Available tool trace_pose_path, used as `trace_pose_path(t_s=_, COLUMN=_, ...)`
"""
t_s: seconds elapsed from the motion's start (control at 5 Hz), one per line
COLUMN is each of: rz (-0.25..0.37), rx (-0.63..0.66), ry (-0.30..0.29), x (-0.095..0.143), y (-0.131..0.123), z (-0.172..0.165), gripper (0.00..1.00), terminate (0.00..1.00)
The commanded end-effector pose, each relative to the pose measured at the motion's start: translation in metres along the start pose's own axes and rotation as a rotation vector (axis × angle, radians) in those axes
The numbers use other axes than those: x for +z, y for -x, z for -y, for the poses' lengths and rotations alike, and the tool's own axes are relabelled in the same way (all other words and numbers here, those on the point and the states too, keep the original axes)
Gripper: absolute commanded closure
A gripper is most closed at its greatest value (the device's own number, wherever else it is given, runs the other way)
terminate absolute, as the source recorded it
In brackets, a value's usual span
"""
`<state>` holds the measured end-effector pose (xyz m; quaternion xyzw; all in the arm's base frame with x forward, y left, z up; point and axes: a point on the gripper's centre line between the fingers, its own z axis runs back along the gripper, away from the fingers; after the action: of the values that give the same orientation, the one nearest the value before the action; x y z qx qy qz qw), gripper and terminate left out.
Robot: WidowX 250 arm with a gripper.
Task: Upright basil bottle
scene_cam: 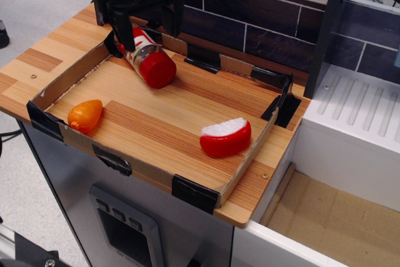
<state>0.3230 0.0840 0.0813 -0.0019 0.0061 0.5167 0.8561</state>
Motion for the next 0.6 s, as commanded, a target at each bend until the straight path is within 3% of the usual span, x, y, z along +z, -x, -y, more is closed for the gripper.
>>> trace_pose_path(t_s=0.0, rz=0.123, rx=0.115, ry=0.093, x=-0.008, y=-0.02, z=0.009, gripper=0.0, terminate=0.0)
trace_pose_path(t_s=0.4, rz=0.145, rx=0.172, ry=0.098, x=-0.027, y=-0.018, z=0.013, gripper=0.0, terminate=0.0)
